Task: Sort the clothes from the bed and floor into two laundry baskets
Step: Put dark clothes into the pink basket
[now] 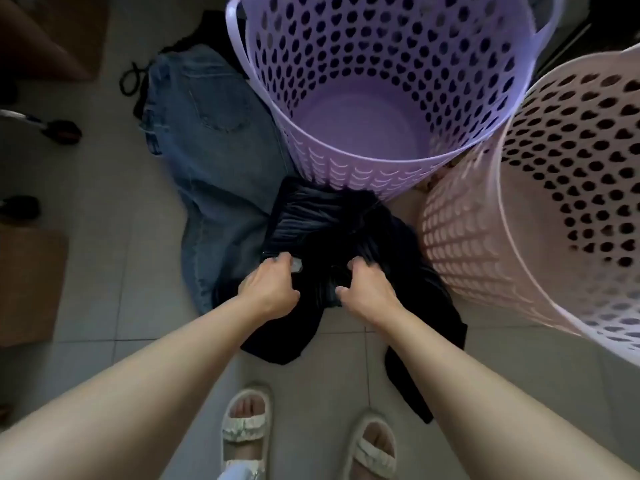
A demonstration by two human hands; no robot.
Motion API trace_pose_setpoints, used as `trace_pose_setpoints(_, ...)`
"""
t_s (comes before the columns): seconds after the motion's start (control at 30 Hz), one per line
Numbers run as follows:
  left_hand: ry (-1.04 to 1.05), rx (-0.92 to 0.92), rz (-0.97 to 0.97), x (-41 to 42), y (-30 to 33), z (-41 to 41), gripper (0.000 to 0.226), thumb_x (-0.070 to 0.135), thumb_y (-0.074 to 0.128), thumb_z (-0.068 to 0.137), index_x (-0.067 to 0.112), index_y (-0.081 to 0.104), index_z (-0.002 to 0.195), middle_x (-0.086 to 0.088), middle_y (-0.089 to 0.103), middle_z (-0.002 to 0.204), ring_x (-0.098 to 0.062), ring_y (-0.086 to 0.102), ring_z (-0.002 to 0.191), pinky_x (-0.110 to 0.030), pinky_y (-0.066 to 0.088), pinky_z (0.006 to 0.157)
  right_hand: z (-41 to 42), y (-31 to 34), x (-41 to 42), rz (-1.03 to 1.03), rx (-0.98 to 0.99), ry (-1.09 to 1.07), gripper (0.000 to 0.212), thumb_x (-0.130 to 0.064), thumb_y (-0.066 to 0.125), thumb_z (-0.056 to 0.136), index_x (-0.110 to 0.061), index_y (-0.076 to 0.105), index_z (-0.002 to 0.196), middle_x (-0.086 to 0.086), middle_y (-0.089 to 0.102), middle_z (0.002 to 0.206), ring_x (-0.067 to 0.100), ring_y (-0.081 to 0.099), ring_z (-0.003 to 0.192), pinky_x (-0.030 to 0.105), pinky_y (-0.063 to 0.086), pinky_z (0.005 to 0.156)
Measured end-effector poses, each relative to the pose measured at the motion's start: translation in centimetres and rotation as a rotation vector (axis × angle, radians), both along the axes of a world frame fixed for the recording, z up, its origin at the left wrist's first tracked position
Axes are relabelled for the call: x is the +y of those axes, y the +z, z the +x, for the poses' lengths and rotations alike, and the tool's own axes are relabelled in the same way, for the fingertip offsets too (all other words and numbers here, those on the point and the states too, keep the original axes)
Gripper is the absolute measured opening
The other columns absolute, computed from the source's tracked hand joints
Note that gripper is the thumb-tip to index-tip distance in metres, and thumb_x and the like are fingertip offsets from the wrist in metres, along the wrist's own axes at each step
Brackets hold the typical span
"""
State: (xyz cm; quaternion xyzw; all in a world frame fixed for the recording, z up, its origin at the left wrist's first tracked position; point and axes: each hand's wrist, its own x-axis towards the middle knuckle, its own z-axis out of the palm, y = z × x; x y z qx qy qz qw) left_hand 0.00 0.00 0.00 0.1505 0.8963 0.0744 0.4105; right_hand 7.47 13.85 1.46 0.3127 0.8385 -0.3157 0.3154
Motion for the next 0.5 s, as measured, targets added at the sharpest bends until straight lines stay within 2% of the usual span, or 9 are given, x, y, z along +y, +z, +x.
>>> trace_pose_setpoints(0.1,-0.003,0.034,-0.048,-0.2,-4.2,-0.9,0.071,0.022,0.065,0.083,0.02,0.025,0.142,-0.011,0.04,0.137,-0.031,0.047,0.123,-0.042,0.046,0.095,-0.8,-4.4,-0.8,-0.025,-0.01,0.027,0.055,-0.025,0.057,0.091,-0.012,0.033,0.139,0.015,0.037,0.137,0.034,0.045,0.125,0.039,0.044,0.101)
trace_pose_setpoints(0.23,0.068,0.022,-0.119,-0.4,-9.5,-2.1,0.108,0.031,0.071,0.081,0.032,-0.012,0.149,-0.015,0.024,0.147,-0.034,0.04,0.13,-0.045,0.041,0.103,-1.4,-10.2,-1.6,-0.069,-0.075,0.077,0.071,-0.025,0.06,0.089,-0.024,0.019,0.146,0.01,0.027,0.146,0.03,0.034,0.133,0.041,0.039,0.107)
trace_pose_setpoints(0.3,0.059,0.019,-0.117,-0.4,-11.4,-2.6,0.121,0.034,0.076,0.076,0.038,-0.023,0.146,-0.017,0.026,0.145,-0.035,0.042,0.129,-0.048,0.04,0.104,-1.7,-12.1,-1.8,-0.061,-0.051,0.114,0.081,-0.025,0.063,0.087,-0.029,0.01,0.149,0.011,0.021,0.149,0.032,0.029,0.136,0.043,0.037,0.108)
trace_pose_setpoints(0.4,0.085,0.052,-0.086,0.1,-13.5,-3.0,0.122,0.031,0.076,0.075,0.038,-0.023,0.145,-0.019,0.036,0.138,-0.036,0.047,0.124,-0.05,0.037,0.104,-2.2,-14.1,-2.0,-0.051,0.004,0.119,0.093,-0.025,0.067,0.084,-0.033,0.002,0.15,0.012,0.014,0.152,0.034,0.026,0.138,0.045,0.035,0.109)
trace_pose_setpoints(0.5,0.176,0.191,-0.002,0.6,-14.3,-3.4,0.092,0.019,0.063,0.083,0.025,-0.001,0.149,-0.018,0.047,0.131,-0.037,0.051,0.118,-0.047,0.037,0.1,-2.5,-14.9,-2.0,-0.044,0.017,0.13,0.097,-0.025,0.068,0.082,-0.034,0.0,0.15,0.013,0.012,0.152,0.036,0.023,0.139,0.045,0.034,0.109)
